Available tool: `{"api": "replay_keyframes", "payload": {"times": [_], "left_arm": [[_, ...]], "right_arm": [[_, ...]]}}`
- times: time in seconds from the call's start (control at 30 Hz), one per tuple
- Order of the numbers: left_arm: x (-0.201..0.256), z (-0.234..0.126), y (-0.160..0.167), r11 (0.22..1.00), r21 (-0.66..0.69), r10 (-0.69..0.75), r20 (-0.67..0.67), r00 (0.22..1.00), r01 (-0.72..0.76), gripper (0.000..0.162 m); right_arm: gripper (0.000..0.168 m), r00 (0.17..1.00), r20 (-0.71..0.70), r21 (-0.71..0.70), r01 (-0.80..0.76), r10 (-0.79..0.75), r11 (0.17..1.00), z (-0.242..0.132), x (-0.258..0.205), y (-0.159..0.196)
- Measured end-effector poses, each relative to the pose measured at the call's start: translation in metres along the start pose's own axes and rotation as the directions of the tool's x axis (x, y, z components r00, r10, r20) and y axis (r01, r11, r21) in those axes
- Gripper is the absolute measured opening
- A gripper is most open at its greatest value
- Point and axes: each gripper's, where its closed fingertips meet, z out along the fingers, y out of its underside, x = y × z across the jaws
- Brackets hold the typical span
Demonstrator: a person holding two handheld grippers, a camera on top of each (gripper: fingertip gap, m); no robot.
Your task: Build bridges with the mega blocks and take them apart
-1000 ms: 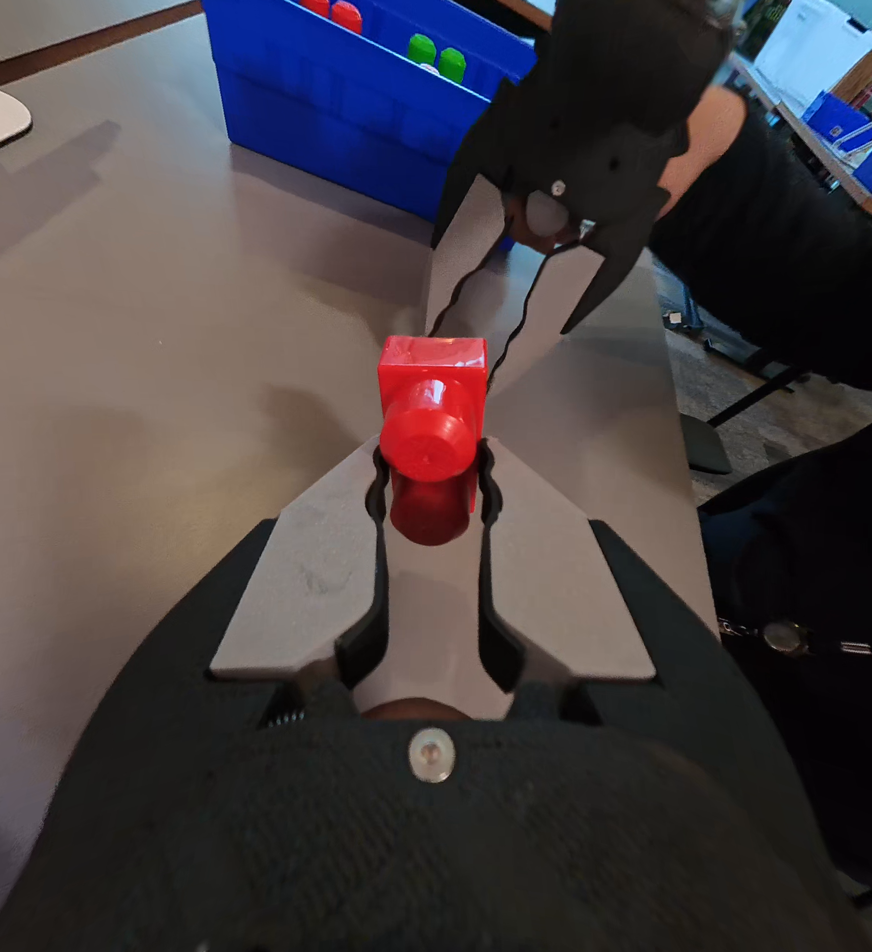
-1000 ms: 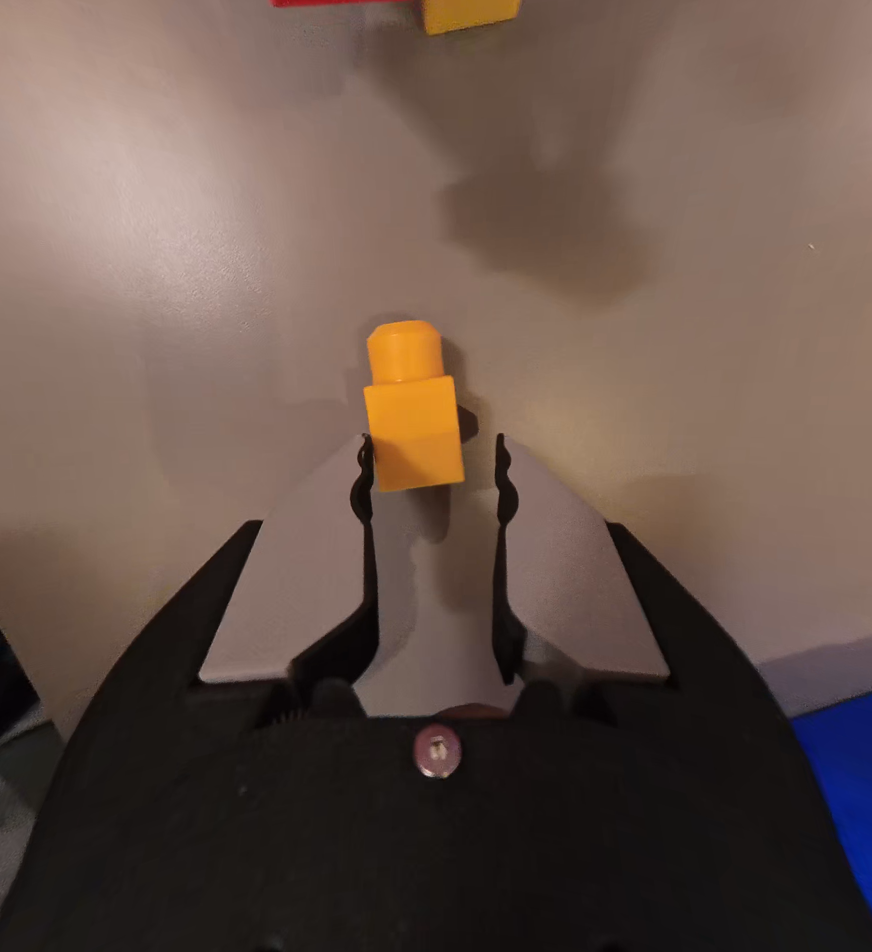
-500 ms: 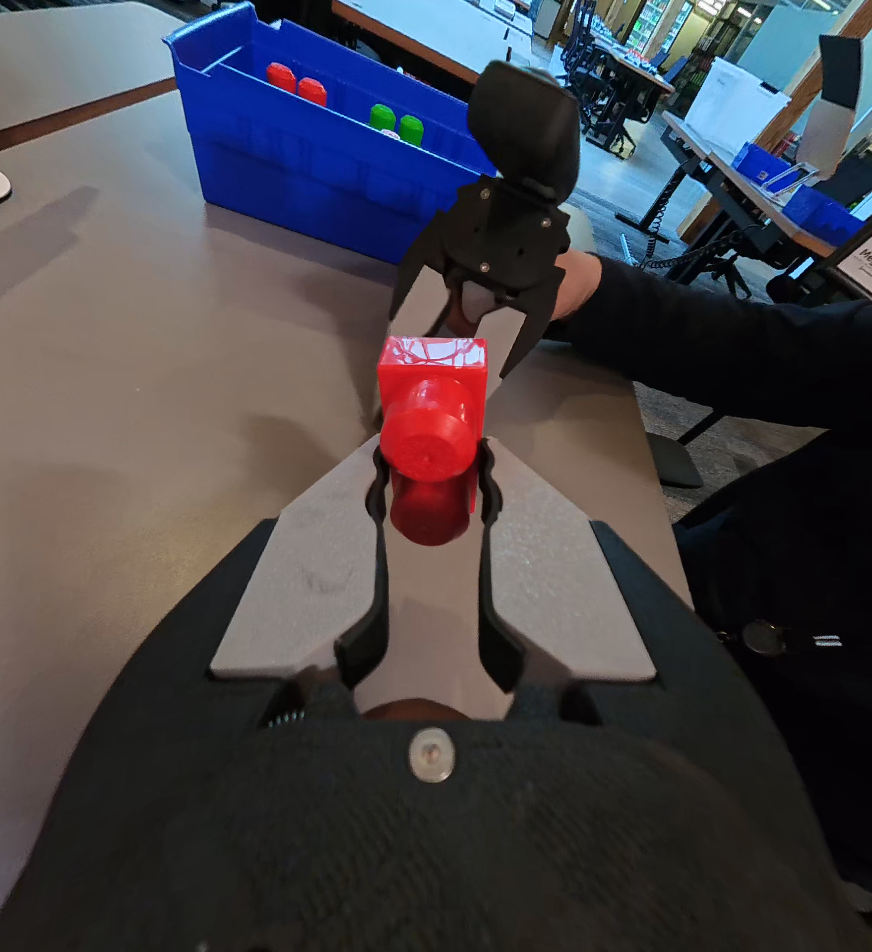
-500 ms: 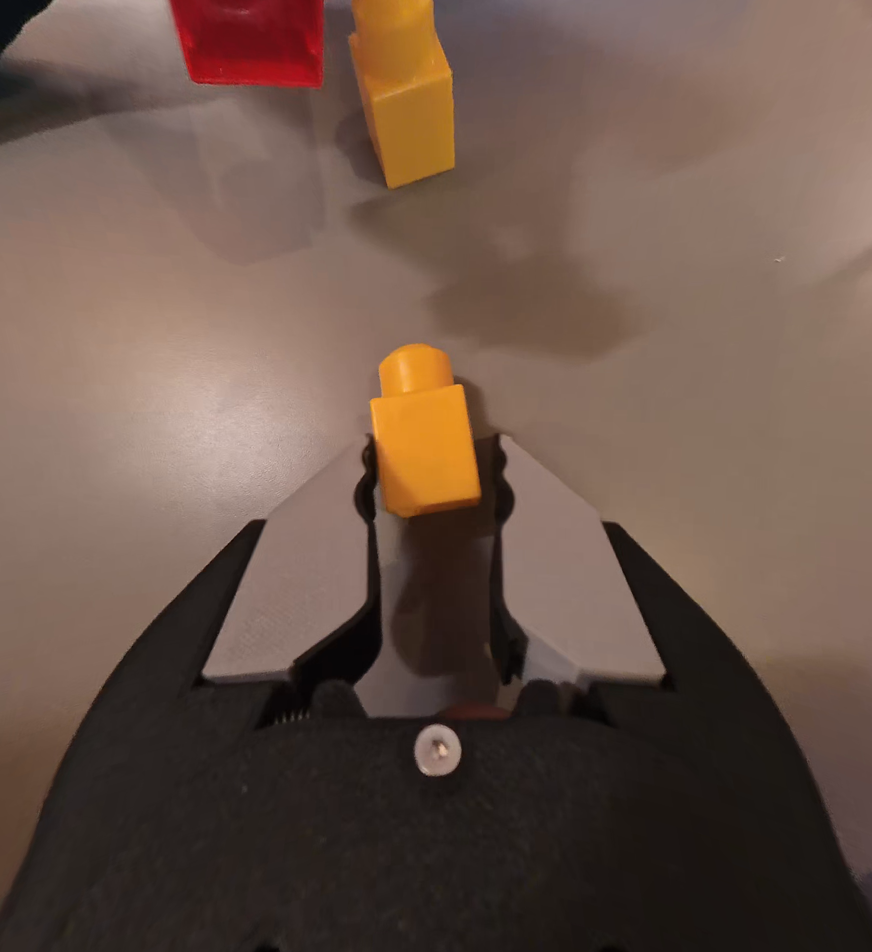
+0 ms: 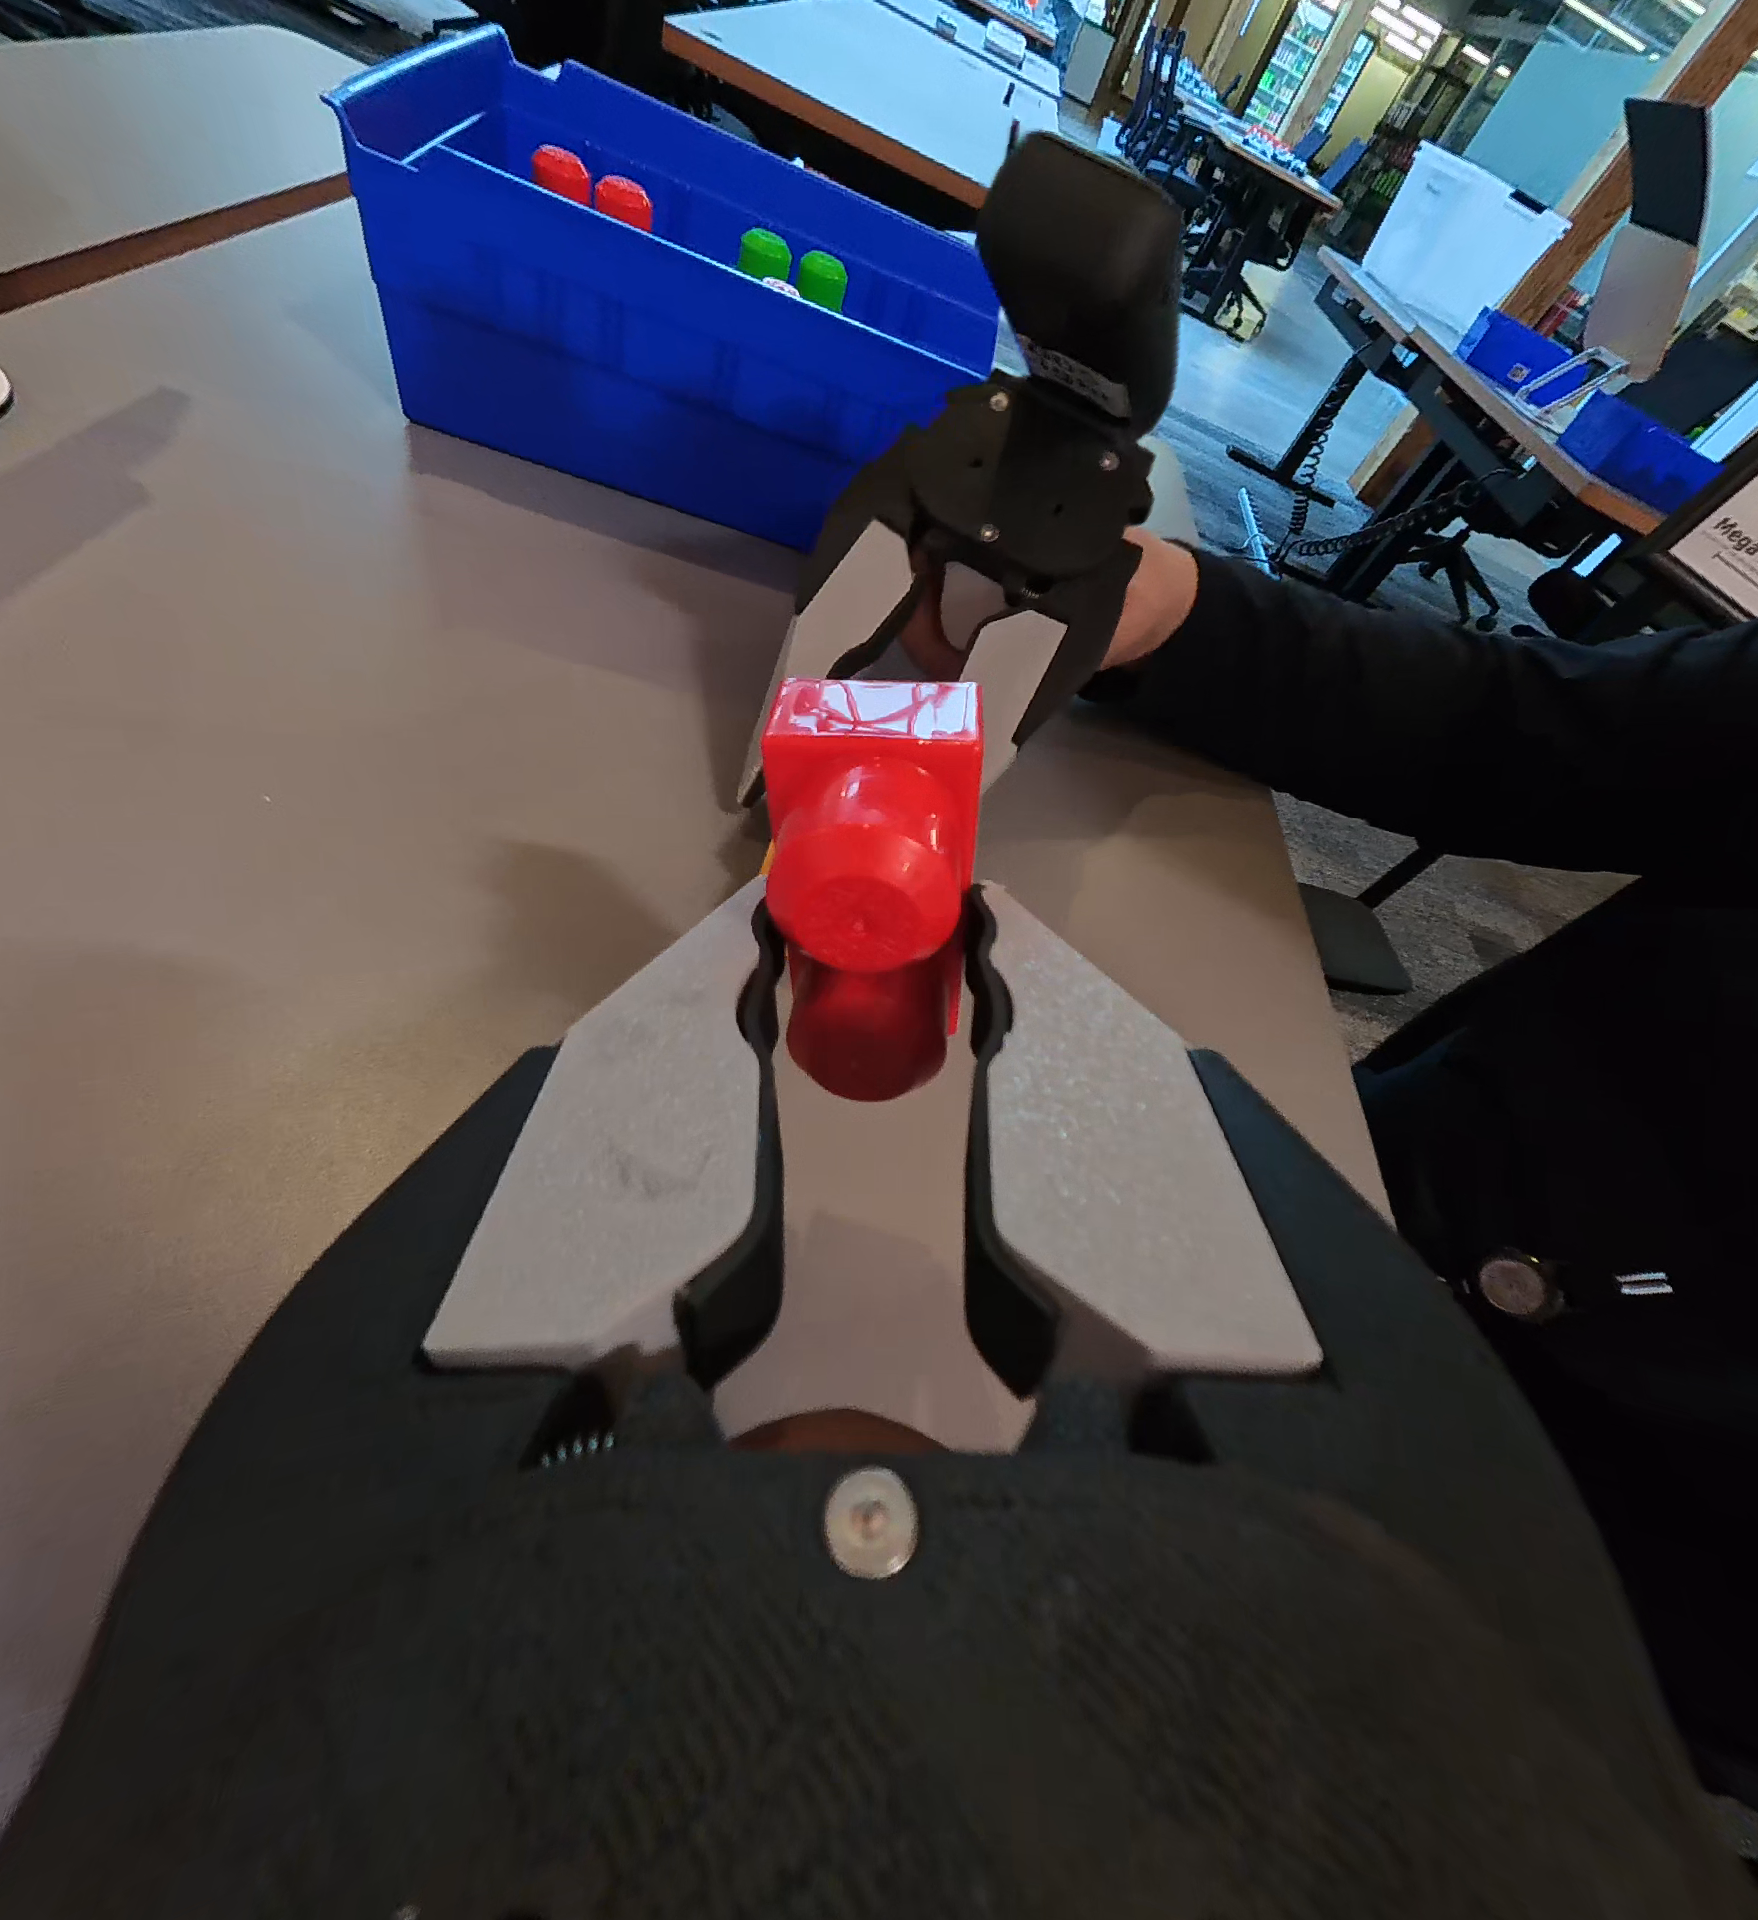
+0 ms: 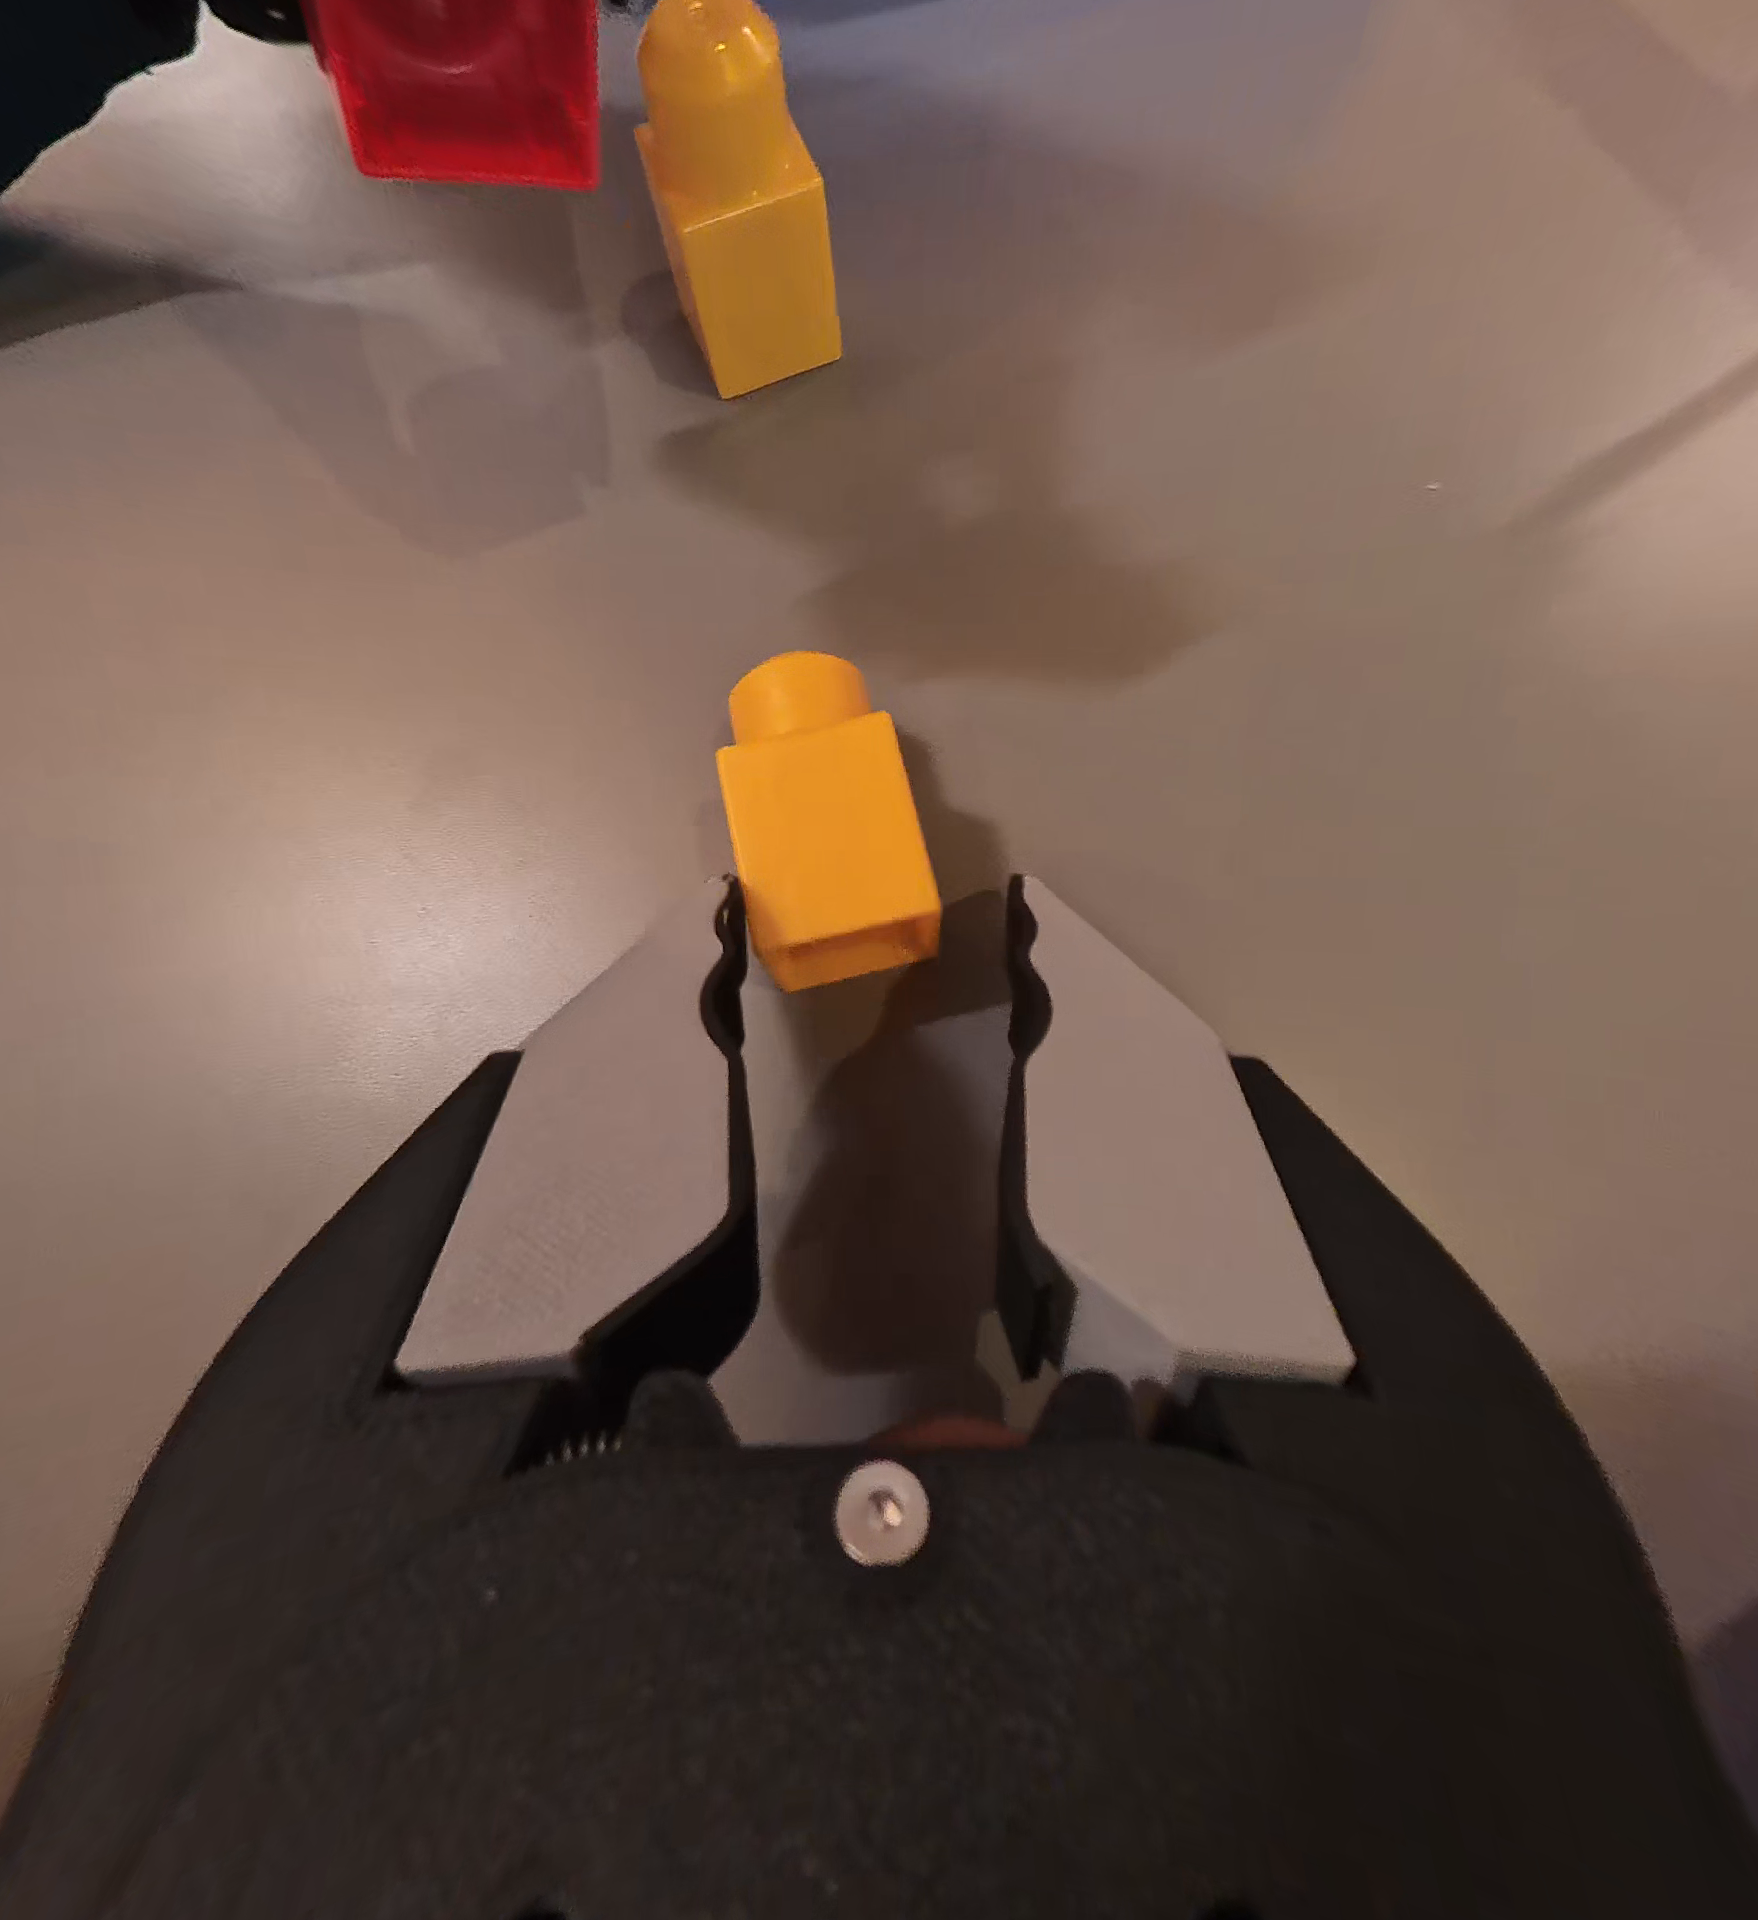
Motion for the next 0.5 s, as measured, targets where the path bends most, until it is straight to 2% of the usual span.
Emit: {"api": "replay_keyframes", "payload": {"times": [0.23,0.43,0.5], "left_arm": [[0.000,-0.001,-0.002,1.000,0.009,0.001,-0.003,1.000,-0.001,0.032],[0.001,0.000,-0.001,1.000,0.007,0.003,-0.008,1.000,-0.003,0.032],[0.001,0.000,-0.001,1.000,0.007,0.001,-0.009,1.000,-0.001,0.032]], "right_arm": [[0.048,0.990,-0.126,0.070,0.069,-0.060,0.995,-0.006,0.003,0.000],[0.047,0.997,-0.038,0.044,0.067,-0.066,0.997,0.004,-0.007,0.000],[0.041,0.998,-0.016,0.055,0.066,-0.065,0.996,0.005,-0.008,-0.003]]}}
